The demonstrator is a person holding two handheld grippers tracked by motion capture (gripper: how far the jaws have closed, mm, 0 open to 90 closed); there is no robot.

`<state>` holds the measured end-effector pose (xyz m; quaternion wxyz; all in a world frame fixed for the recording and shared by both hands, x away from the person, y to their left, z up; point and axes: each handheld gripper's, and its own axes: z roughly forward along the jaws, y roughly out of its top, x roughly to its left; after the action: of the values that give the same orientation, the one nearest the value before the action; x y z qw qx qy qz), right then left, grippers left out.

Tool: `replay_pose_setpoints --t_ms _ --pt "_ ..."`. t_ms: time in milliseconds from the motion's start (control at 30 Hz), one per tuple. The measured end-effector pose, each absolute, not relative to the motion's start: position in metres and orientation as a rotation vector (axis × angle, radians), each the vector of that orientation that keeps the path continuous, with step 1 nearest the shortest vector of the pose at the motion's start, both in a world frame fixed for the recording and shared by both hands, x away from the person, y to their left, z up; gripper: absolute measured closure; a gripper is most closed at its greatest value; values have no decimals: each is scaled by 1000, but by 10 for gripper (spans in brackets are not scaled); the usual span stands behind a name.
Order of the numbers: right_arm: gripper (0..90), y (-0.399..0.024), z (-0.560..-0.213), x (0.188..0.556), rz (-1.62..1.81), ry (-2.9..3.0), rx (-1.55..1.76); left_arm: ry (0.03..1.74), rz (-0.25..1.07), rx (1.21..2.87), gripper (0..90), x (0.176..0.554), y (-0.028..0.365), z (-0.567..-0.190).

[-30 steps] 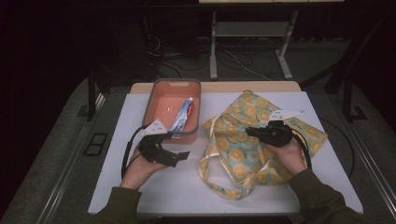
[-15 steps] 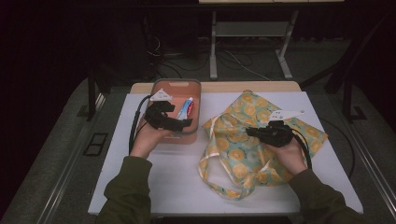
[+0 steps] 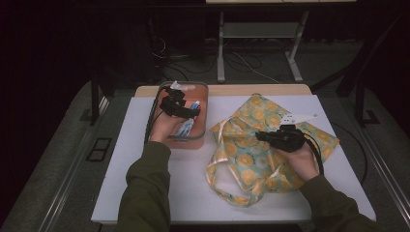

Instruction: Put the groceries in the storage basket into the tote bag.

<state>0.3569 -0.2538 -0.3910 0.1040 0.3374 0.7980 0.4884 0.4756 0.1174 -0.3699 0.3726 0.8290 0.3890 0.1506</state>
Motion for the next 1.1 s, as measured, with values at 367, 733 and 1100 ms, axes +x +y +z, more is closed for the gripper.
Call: replay_pose_setpoints --t_ms 367,733,1100 --pt "893 -253 -391 356 1437 2362 987 1074 355 2213 233 493 117 -399" --pt "893 -252 -392 355 1434 2363 979 1150 312 2266 231 499 115 -409" --pt "893 -251 -392 355 1430 2367 969 1181 238 2298 359 502 113 -415"
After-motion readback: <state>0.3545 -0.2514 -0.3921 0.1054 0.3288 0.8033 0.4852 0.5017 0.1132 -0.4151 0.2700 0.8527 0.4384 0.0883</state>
